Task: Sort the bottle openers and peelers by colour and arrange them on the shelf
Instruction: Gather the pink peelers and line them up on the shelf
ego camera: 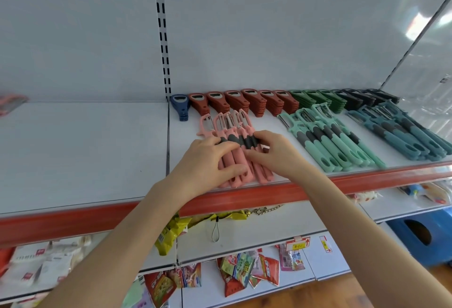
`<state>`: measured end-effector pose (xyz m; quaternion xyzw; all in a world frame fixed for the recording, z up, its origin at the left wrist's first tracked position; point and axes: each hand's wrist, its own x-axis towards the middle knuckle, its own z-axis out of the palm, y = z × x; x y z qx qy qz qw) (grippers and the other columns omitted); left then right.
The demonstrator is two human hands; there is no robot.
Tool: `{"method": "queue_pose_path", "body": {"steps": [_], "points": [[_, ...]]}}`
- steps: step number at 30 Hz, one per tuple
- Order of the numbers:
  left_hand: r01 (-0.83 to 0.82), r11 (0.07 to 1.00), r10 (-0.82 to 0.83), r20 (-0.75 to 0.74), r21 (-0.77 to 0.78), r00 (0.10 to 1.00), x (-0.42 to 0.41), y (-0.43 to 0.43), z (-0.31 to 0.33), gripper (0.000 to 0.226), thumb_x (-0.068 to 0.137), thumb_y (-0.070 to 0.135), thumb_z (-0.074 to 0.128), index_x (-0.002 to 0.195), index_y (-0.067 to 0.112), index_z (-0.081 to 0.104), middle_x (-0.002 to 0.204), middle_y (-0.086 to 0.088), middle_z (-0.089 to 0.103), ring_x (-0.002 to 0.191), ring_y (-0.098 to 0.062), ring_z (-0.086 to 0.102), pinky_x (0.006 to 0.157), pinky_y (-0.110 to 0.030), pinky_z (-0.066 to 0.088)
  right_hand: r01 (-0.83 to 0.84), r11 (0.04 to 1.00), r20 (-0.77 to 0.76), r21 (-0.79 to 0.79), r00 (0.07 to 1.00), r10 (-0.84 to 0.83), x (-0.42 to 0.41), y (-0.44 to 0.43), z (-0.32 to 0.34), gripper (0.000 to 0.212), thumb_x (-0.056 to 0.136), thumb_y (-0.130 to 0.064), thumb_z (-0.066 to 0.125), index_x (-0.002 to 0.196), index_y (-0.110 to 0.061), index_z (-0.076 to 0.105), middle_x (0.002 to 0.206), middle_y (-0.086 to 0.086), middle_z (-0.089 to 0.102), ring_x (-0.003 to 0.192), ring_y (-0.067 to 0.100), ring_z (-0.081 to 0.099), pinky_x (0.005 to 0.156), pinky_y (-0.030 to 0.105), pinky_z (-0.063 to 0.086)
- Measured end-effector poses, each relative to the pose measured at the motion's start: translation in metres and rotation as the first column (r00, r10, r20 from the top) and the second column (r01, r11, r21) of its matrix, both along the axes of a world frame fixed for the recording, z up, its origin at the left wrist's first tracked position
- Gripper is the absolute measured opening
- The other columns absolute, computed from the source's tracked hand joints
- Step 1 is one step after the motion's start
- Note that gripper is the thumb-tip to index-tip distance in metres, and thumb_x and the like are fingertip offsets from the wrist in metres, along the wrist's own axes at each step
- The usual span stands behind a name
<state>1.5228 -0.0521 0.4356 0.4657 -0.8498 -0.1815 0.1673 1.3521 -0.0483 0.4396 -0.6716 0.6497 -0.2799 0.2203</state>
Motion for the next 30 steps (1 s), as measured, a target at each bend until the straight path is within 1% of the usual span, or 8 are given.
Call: {"method": "queue_pose_path", "body": {"steps": [5,10,12,15,17,19,26,30], "points": [[-0.029,0.999,0.029,0.009,0.016,1.0,0.001,-0.001,-0.001,0.059,0.086,0.052,0.05,0.14,0.031,0.037,0.146,-0.003,0.033,0.135,-0.022,0.026,0.107,-0.032,0.025,0.023,1.0,0.01,-0.02,1.0,-0.023,-0.001,0.0,-0.002,0.026,0.086,-0.026,0.062,0.098,-0.003,0.062,0.092,0.015,0.064,0.089,0.028,0.058,0.081,0.042,0.046],[-0.025,1.0,0.025,0.026,0.009,0.999,0.0,0.0,-0.001,0.055,0.09,0.048,0.045,0.14,0.029,0.036,0.145,-0.005,0.034,0.134,-0.023,0.027,0.106,-0.032,0.025,0.045,0.997,-0.078,-0.057,0.996,-0.05,0.001,-0.004,-0.008,0.024,0.088,-0.024,0.057,0.084,0.0,0.055,0.082,0.016,0.056,0.074,0.027,0.05,0.062,0.034,0.035],[-0.02,1.0,0.02,0.038,-0.01,0.999,0.0,0.001,-0.001,0.054,0.091,0.048,0.044,0.14,0.028,0.036,0.144,-0.005,0.035,0.133,-0.023,0.028,0.106,-0.031,0.025,0.032,0.998,-0.111,-0.047,0.993,-0.037,0.001,-0.004,-0.007,0.025,0.089,-0.025,0.055,0.09,0.0,0.057,0.087,0.015,0.059,0.079,0.027,0.053,0.065,0.034,0.037],[-0.008,0.998,0.011,0.045,-0.067,0.999,0.002,0.004,0.003,0.052,0.093,0.045,0.043,0.14,0.023,0.038,0.148,-0.004,0.032,0.137,-0.019,0.025,0.108,-0.028,0.021,0.006,1.0,-0.159,-0.009,0.987,-0.007,-0.002,-0.003,0.0,0.032,0.093,-0.027,0.052,0.111,-0.001,0.058,0.111,0.014,0.061,0.101,0.029,0.054,0.083,0.035,0.04],[-0.004,0.994,0.007,0.026,-0.106,1.0,0.005,0.006,0.008,0.05,0.094,0.042,0.043,0.138,0.02,0.041,0.145,-0.002,0.038,0.134,-0.016,0.031,0.105,-0.024,0.024,-0.007,1.0,-0.187,0.002,0.982,0.007,-0.004,-0.003,0.007,0.037,0.095,-0.028,0.049,0.123,-0.004,0.054,0.126,0.011,0.056,0.116,0.025,0.049,0.092,0.029,0.035],[-0.008,0.989,0.009,0.008,-0.147,1.0,0.009,0.007,0.012,0.047,0.094,0.039,0.043,0.136,0.018,0.044,0.14,-0.001,0.046,0.128,-0.014,0.04,0.101,-0.023,0.03,-0.015,1.0,-0.212,-0.01,0.977,0.013,-0.005,-0.006,0.013,0.041,0.096,-0.031,0.047,0.129,-0.008,0.05,0.134,0.007,0.051,0.123,0.021,0.045,0.093,0.023,0.03],[-0.107,0.965,0.108,-0.009,-0.241,0.994,0.034,0.016,0.023,0.046,0.093,0.039,0.044,0.133,0.017,0.049,0.134,-0.002,0.052,0.123,-0.017,0.046,0.099,-0.026,0.034,-0.084,0.994,-0.267,-0.066,0.961,0.064,0.013,-0.02,0.036,0.039,0.095,-0.03,0.047,0.126,-0.007,0.053,0.134,0.008,0.051,0.123,0.022,0.045,0.095,0.028,0.034],[-0.208,0.942,0.205,-0.039,-0.264,0.978,0.056,0.021,0.022,0.047,0.093,0.041,0.046,0.129,0.012,0.053,0.129,-0.007,0.056,0.118,-0.024,0.051,0.097,-0.033,0.038,-0.172,0.981,-0.279,-0.085,0.95,0.142,0.037,-0.029,0.042,0.038,0.095,-0.029,0.047,0.128,-0.009,0.052,0.131,0.005,0.053,0.12,0.019,0.047,0.085,0.02,0.031]]}}
